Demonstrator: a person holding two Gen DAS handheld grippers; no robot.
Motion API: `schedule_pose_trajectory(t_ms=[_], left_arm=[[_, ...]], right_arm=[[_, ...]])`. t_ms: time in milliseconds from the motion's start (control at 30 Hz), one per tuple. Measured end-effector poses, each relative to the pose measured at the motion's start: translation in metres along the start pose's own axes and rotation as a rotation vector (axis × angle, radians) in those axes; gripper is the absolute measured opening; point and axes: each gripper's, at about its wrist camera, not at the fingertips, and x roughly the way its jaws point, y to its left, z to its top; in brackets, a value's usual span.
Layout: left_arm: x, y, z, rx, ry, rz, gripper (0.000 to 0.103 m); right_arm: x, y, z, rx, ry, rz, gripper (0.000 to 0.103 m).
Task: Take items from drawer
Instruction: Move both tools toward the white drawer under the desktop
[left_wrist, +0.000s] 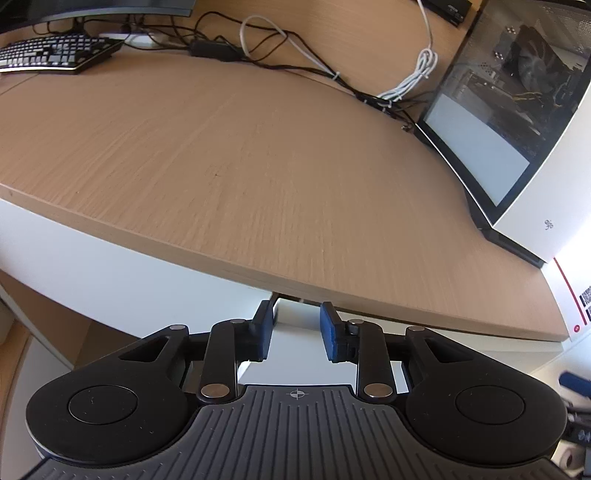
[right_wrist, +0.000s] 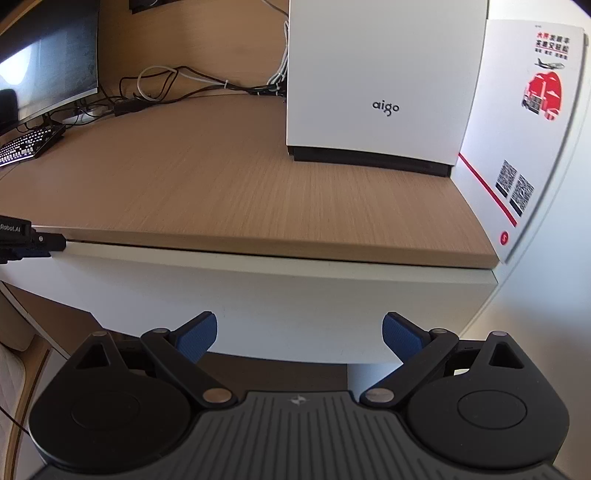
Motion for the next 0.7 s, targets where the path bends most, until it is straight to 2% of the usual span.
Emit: schedule_pose_trajectory(t_ms=[300,467,533,700], left_arm=[[-0.001,-0.001,-0.002,0.004,-0.005,0.0,0.03],[-0.001,-0.002,-0.002,0.0,-0.005,0.003,0.03],[-0.001,-0.002,-0.002,0.0,-0.004,0.001,0.031],[0.0,-0.007,0.0,0.042,0.0,0.004,0.035]], right_arm=[[0.037,0.015,0.032,0.067,-0.052,-0.016,0.097],[0.057,0.027,0.03,0.085,-0.037,-0.05,0.099],[0.059,0.028,0.029,0.083,-0.041,-0.05,0.102],[0.06,0.028,0.032,0.066,-0.029,-0.039,0.103]])
